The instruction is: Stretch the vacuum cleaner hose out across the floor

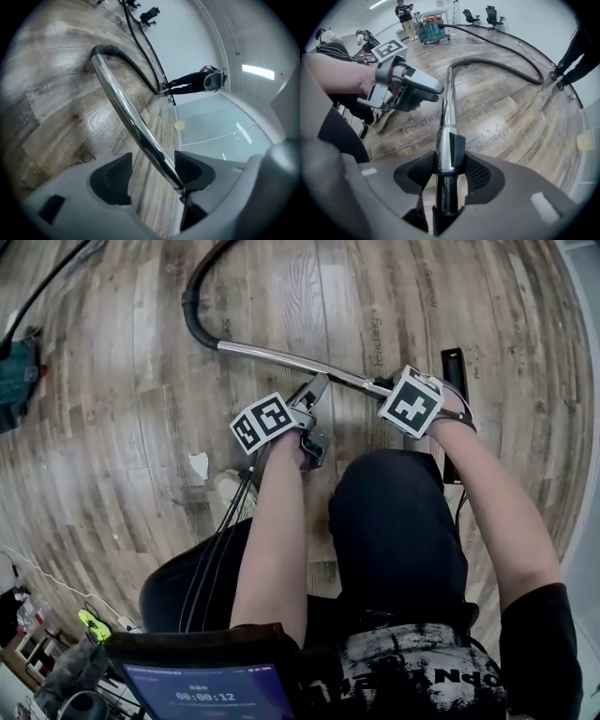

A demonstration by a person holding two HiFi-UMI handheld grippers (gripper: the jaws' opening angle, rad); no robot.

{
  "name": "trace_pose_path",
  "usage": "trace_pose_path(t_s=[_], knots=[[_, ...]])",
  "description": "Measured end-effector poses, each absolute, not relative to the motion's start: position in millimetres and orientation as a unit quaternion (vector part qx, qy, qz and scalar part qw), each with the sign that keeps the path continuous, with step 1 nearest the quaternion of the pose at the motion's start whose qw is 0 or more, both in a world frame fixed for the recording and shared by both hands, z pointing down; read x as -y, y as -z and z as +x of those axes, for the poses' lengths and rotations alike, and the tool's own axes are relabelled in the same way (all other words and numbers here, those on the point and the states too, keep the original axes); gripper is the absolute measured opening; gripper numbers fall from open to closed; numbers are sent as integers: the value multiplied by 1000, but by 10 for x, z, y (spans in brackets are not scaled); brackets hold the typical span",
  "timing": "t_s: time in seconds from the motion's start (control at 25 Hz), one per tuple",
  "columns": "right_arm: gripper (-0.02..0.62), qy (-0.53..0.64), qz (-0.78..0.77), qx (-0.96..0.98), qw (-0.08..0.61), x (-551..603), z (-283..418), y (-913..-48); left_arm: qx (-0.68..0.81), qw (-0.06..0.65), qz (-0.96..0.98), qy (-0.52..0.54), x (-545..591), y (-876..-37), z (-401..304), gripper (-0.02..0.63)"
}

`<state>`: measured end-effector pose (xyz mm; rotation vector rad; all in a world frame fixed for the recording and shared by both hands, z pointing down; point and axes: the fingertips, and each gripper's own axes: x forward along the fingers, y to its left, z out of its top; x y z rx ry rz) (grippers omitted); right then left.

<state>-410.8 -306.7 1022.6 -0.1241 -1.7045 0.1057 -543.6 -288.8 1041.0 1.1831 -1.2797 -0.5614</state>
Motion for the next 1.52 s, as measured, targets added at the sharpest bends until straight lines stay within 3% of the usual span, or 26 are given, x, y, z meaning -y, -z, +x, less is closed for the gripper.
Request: trace_pose_path(t_s=[0.36,0.72,1.2,1.52], knots=[[200,4,-42,746,665,3151,-4195,-9963,534,604,447,387,3469,-10490,-5631,276],[207,-33,-46,757,650,3137,-4118,-9893,507,589,395,490,3557,-10315,-5754,132],[374,53,-85,784,613,2999,-4335,-9951,578,505,479,426,3648,-9593,-5635,112],[272,34,-63,784,616,2980,-4252,-10040,571,498,547,355,3709,-9415,-5468,104]])
